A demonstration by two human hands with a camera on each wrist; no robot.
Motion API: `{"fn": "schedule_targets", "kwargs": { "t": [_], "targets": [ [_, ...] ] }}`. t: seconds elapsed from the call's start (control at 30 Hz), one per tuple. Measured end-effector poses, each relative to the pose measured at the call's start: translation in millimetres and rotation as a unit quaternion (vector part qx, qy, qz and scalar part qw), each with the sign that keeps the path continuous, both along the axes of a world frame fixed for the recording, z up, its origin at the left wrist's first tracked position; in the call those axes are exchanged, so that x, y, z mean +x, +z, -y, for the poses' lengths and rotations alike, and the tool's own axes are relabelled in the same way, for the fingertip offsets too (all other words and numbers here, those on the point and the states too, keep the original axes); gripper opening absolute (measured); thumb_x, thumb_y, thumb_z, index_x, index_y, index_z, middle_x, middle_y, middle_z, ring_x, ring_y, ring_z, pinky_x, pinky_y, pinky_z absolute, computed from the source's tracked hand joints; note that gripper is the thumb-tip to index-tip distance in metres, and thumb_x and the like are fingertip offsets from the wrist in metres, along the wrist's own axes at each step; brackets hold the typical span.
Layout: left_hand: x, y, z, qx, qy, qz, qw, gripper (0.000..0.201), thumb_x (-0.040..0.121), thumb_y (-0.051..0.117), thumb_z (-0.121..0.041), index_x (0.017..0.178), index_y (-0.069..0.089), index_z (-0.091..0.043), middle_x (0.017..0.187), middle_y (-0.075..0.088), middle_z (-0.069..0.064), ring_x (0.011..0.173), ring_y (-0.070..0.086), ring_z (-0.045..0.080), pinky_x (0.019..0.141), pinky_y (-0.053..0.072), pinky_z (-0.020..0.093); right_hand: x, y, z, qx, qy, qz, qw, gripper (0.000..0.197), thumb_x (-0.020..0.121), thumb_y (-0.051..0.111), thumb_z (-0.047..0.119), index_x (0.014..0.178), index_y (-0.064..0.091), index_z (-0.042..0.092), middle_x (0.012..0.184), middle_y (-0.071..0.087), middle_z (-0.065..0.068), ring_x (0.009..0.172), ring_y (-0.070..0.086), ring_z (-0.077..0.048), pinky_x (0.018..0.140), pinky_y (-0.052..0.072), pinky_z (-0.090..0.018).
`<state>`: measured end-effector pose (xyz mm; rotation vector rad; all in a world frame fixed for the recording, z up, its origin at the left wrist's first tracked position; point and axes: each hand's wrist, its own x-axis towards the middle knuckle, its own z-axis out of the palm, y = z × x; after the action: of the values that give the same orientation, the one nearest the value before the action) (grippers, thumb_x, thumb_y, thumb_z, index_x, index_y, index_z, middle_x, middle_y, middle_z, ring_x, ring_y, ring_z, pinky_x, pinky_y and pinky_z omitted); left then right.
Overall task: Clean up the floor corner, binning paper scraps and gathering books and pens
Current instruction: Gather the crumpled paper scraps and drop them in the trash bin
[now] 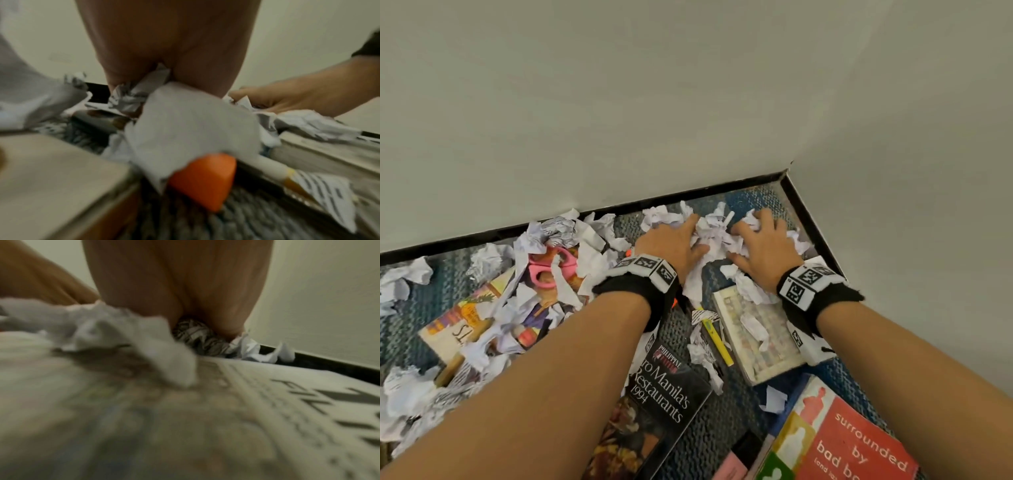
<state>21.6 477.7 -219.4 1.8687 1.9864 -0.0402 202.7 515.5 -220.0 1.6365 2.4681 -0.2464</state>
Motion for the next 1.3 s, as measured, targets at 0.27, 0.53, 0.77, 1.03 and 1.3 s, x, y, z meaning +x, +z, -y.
{"fn": "schedule_targets", "kwargs": {
  "t": [0.27,0.53,0.77,1.03,1.3],
  "targets": [
    [9,11,16,-0.001,-0.050,-0.048,0.998,0.035,0.100,0.040,-0.027,0.132,0.042,-0.012,0.124,0.054,0.018,0.111,0.055,0.037,0.083,0.046,0.040,-16,25,28,-0.031,0.034,-0.054,0.997,0.037,0.090,0.056,0.031,0.122,0.046,0.017,0.116,0.045,-0.016,0.099,0.054,-0.039,0.075,0.040,-0.038],
    [32,77,81,0.038,-0.026,0.118,0.992,0.024,0.096,0.046,-0.029,0.093,0.053,-0.007,0.106,0.062,0.022,0.099,0.056,0.038,0.076,0.040,0.037,22,86,105,-0.029,-0.062,-0.120,0.990,0.028,0.087,0.059,0.031,0.110,0.051,0.017,0.089,0.042,-0.002,0.088,0.051,-0.029,0.069,0.028,-0.030],
    [99,125,147,0.067,-0.145,0.193,0.968,0.026,0.094,0.050,-0.029,0.094,0.060,-0.005,0.102,0.065,0.021,0.099,0.058,0.038,0.075,0.039,0.036,83,165,182,0.013,-0.171,-0.108,0.979,0.028,0.088,0.060,0.028,0.110,0.056,0.012,0.082,0.049,-0.003,0.077,0.049,-0.026,0.065,0.030,-0.029],
    [139,171,208,0.123,-0.303,0.180,0.928,0.026,0.096,0.046,-0.031,0.082,0.055,-0.011,0.094,0.065,0.016,0.091,0.061,0.034,0.073,0.043,0.037,101,200,289,0.059,-0.308,-0.178,0.933,0.027,0.088,0.059,0.035,0.095,0.061,0.010,0.083,0.067,-0.013,0.079,0.062,-0.033,0.070,0.051,-0.036],
    [181,245,286,0.063,-0.445,0.206,0.869,0.032,0.094,0.052,-0.026,0.066,0.053,-0.011,0.066,0.054,0.006,0.068,0.051,0.023,0.051,0.031,0.024,119,296,424,0.137,-0.248,0.016,0.959,0.025,0.086,0.055,0.027,0.106,0.053,0.013,0.074,0.041,-0.003,0.071,0.048,-0.030,0.061,0.035,-0.032]
  ]
}}
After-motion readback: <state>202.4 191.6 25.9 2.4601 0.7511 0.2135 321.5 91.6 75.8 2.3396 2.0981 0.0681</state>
